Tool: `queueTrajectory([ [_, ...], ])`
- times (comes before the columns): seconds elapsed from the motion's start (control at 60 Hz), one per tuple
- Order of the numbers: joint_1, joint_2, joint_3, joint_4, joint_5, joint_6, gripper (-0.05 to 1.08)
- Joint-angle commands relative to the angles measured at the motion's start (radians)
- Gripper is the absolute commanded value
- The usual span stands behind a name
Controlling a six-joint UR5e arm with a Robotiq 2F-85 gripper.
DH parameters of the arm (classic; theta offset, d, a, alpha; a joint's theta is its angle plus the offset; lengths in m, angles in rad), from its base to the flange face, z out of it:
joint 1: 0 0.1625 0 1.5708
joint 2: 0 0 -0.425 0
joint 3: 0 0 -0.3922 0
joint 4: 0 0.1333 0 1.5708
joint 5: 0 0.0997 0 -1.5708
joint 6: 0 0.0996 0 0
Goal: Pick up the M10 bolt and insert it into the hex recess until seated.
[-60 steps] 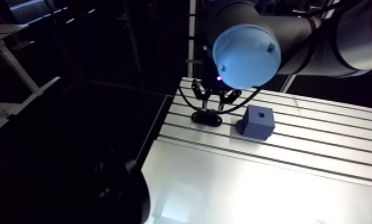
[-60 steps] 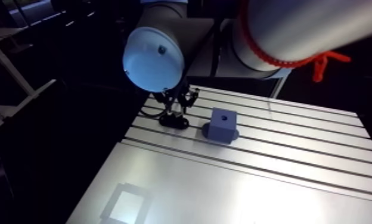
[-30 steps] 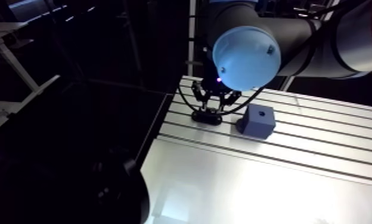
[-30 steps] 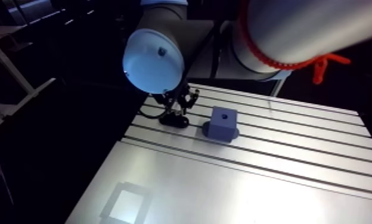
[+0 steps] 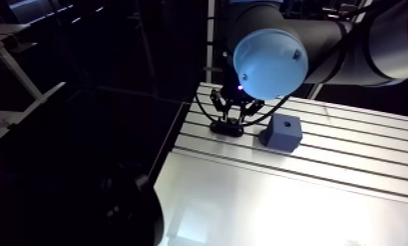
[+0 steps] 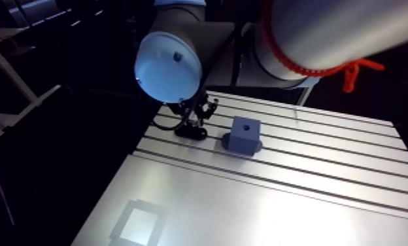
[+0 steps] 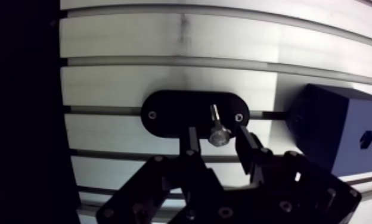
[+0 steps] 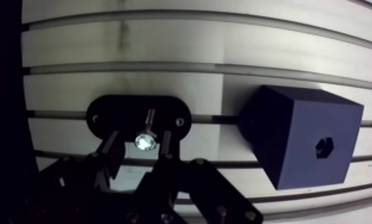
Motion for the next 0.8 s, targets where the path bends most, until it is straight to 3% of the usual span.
queueTrajectory([
  [0.017,0.000,0.002,0.000,0.000,0.000,0.000,0.56],
  [0.8,0.000,0.005,0.001,0.001,0.000,-0.002,0.62],
])
